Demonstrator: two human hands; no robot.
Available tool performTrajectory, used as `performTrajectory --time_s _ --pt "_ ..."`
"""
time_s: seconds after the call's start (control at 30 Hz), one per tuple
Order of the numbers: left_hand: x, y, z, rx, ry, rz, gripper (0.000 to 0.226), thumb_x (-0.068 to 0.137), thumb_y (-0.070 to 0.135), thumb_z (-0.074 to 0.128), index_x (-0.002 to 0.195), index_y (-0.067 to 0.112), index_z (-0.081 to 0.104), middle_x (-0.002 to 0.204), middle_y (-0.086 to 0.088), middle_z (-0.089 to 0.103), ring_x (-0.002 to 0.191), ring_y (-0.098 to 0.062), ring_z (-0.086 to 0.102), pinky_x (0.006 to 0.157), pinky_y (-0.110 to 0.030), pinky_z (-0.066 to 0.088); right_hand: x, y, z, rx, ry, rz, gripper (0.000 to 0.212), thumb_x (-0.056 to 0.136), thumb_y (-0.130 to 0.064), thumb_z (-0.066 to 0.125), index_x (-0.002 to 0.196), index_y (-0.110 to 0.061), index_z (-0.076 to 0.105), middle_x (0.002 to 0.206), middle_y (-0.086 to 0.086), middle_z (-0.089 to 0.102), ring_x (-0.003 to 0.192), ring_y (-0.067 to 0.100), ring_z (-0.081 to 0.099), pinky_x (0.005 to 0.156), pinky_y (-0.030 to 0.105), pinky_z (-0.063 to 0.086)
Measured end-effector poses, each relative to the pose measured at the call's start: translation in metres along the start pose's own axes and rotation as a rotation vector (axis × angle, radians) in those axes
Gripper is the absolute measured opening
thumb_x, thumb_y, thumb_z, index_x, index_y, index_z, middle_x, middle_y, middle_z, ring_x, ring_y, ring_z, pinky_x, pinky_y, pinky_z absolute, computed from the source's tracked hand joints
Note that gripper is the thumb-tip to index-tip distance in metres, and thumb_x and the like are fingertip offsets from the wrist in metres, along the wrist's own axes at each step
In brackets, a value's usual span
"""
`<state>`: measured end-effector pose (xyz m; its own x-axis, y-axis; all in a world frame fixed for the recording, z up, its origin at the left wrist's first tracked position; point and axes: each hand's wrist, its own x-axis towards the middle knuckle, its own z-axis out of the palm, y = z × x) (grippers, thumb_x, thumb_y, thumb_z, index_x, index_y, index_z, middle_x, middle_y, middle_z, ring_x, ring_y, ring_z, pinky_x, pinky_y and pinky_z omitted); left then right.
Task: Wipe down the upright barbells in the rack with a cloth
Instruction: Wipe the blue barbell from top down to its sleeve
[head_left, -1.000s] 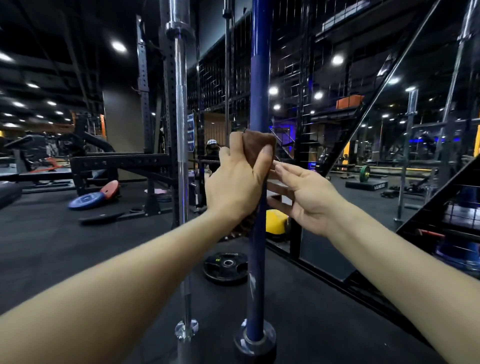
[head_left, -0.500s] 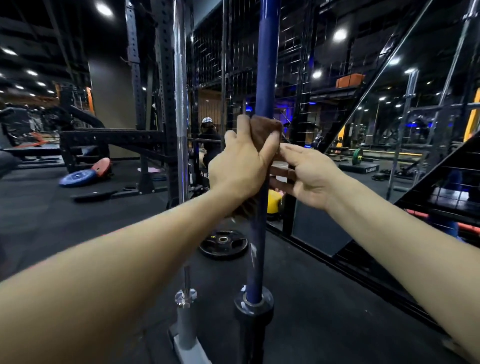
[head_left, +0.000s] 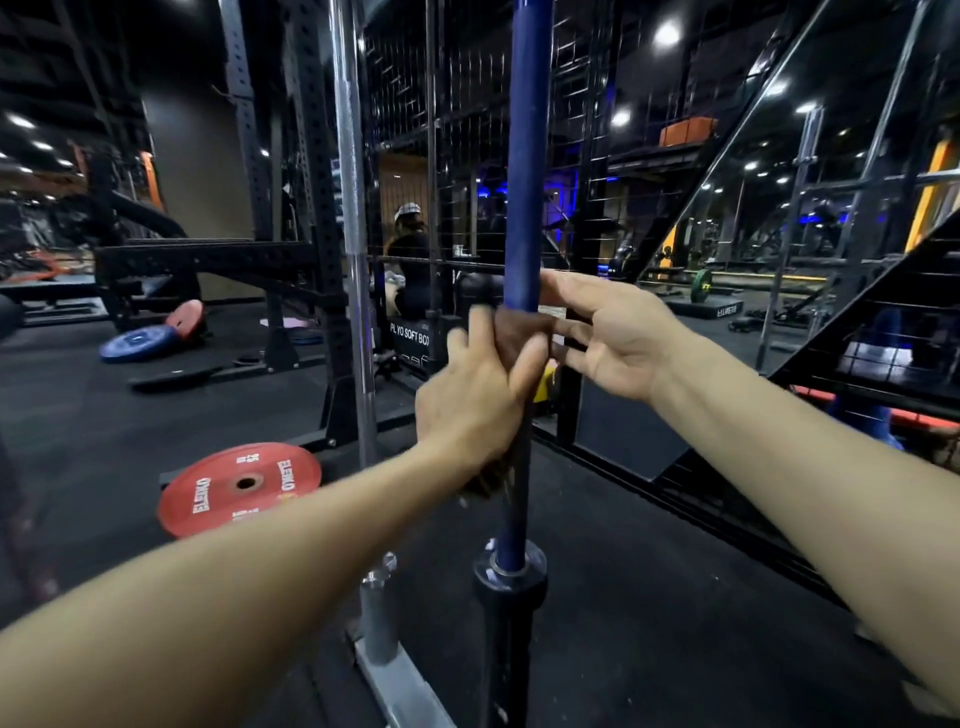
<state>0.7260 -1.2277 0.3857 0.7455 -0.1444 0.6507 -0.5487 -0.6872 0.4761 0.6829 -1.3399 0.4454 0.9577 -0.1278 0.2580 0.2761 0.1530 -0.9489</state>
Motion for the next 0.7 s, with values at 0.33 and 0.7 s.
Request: performTrajectory --time_s 0.33,0.7 --pt "-0.021 -0.018 0.027 -0.071 0.007 -0.012 0.050 0.090 0.058 0.035 0.126 0.024 0.033 0.115 -0.006 0.049 0.095 -0.038 0.061 0.074 -0.042 0.045 0.006 0.018 0.002 0.047 0.071 -0.013 0.019 0.099 -0.018 0.047 0.101 -0.021 0.066 0.097 -0.006 0.067 0.087 0.008 0.061 0.075 0.023 0.046" --pt "0.032 0.016 -0.013 -0.114 0.064 0.044 0.059 0.091 0.063 0.032 0.131 0.019 0.031 0.118 -0.009 0.048 0.099 -0.040 0.059 0.071 -0.039 0.037 -0.004 0.007 0.011 0.018 0.161 0.039 0.017 0.097 -0.020 0.050 0.088 -0.020 0.065 0.079 -0.004 0.067 0.070 0.010 0.062 0.067 0.024 0.048"
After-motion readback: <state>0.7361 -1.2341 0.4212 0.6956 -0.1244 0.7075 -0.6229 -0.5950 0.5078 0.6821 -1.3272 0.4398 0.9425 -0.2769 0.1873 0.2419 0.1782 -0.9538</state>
